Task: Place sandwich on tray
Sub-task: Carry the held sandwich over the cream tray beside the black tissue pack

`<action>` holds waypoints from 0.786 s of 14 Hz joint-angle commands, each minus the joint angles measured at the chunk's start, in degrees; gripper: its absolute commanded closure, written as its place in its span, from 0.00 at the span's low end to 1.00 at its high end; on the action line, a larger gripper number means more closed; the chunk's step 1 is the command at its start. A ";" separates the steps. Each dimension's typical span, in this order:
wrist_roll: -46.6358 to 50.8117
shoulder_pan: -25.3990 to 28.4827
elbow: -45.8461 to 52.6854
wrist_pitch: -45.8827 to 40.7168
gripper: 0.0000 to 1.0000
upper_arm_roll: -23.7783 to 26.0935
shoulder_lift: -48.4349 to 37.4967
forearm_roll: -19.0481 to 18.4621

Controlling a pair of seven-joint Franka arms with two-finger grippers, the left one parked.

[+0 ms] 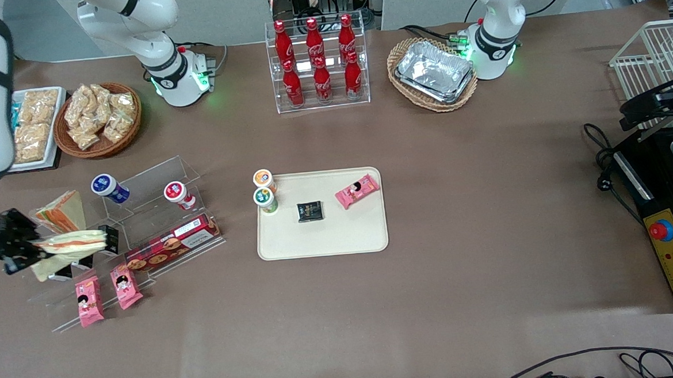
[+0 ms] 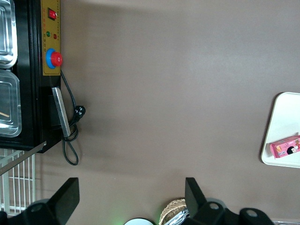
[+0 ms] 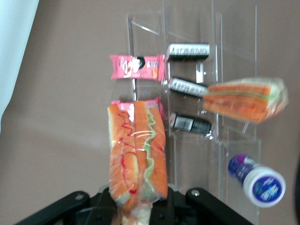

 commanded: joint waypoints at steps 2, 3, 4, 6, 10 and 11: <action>5.68 6.07 0.50 -1.32 0.93 -0.47 -0.64 0.12; 7.08 7.13 0.50 -1.32 0.93 -0.47 -0.55 0.12; 8.92 8.27 0.50 -1.32 0.93 -0.47 -0.55 0.38; 13.40 11.16 0.50 -1.32 0.93 -0.47 -0.46 0.48; 24.22 15.82 0.59 -0.62 0.93 -0.38 0.50 0.56; 26.50 16.97 0.59 -0.53 0.92 -0.38 0.68 0.56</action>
